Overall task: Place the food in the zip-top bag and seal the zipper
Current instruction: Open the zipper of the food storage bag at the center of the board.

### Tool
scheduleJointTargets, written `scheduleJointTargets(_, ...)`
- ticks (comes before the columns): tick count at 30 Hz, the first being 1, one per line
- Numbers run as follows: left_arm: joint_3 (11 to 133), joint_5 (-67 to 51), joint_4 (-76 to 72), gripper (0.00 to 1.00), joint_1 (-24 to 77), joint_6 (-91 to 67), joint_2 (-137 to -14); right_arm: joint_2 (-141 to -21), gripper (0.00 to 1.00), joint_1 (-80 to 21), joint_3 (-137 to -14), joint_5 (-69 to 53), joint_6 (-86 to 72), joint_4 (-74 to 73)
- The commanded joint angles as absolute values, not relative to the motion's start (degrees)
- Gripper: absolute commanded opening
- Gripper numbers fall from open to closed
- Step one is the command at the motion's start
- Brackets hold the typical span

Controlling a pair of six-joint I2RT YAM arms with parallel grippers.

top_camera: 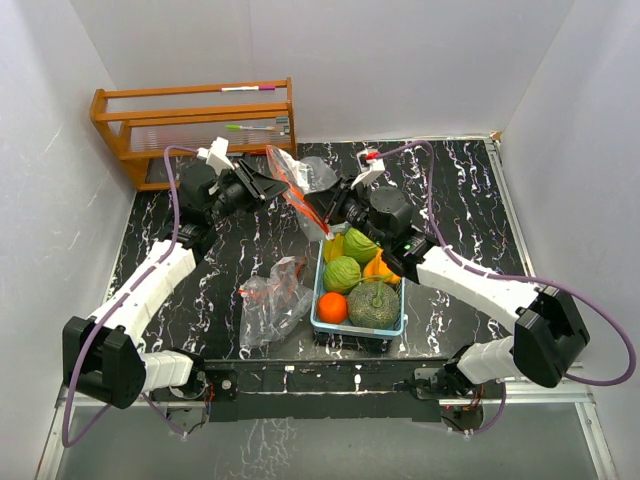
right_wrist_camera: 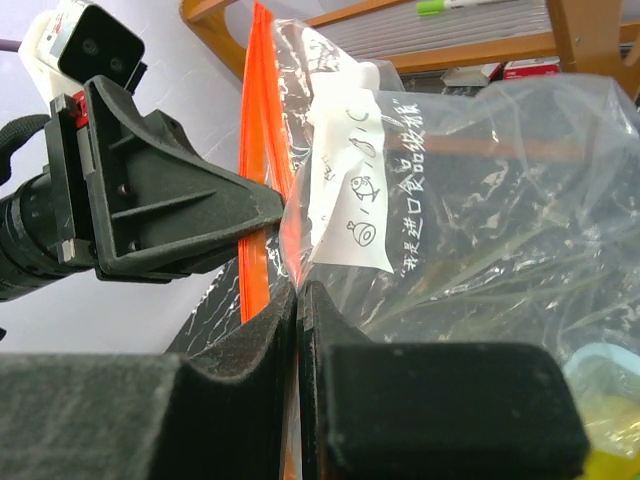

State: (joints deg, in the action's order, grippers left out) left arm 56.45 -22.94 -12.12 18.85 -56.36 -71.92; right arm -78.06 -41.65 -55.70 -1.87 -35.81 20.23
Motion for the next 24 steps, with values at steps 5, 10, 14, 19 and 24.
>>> scheduleJointTargets(5, 55.1, -24.4, -6.8, 0.03, 19.0, -51.1, -67.5, -72.3, 0.08, -42.0, -56.6, 8.8, -32.3, 17.8)
scheduleJointTargets(10, 57.2, -20.5, 0.9, 0.00, 19.0, -44.7, -67.6, -70.2, 0.08, -42.0, -56.4, 13.9, -31.4, 14.1)
scheduleJointTargets(14, 64.2, -8.9, 14.8, 0.00, 19.0, -32.1, -69.7, -67.1, 0.08, -42.0, -54.4, 20.0, -30.5, 12.0)
scheduleJointTargets(19, 70.6, 2.1, 26.3, 0.00, 19.0, -23.0, -72.7, -63.7, 0.08, -42.0, -53.2, 27.3, -29.2, 7.9)
scheduleJointTargets(24, 71.3, 6.6, 27.8, 0.00, 19.0, -20.8, -71.9, -64.2, 0.08, -42.0, -54.9, 33.1, -28.7, 2.0)
